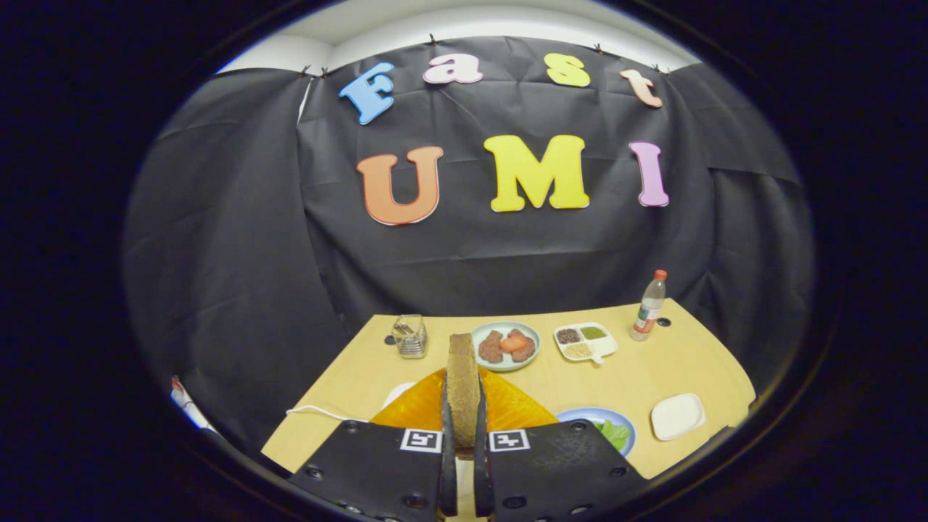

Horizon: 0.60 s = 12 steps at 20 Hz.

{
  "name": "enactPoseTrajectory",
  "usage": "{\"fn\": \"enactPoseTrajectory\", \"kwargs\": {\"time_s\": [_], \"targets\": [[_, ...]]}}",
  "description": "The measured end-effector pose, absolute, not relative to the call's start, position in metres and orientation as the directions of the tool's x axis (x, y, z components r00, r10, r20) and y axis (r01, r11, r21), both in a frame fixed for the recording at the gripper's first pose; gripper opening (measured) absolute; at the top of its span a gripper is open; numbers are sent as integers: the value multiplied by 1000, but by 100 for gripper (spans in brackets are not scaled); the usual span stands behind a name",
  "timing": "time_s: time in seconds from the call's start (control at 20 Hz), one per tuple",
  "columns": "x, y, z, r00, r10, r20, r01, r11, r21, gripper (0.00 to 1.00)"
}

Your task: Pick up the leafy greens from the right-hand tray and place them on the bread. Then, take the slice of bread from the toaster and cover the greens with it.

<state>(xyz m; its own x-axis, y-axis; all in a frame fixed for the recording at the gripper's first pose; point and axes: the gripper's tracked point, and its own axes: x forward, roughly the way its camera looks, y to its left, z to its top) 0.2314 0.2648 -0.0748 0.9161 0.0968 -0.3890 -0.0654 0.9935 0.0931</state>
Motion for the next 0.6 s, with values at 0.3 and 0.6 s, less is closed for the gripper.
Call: {"fn": "enactPoseTrajectory", "kwargs": {"time_s": [0.3,0.6], "targets": [[244,213,-133,891,32,-452,4,997,78,9],[249,171,-198,858,-14,-514,53,997,60,9]]}}
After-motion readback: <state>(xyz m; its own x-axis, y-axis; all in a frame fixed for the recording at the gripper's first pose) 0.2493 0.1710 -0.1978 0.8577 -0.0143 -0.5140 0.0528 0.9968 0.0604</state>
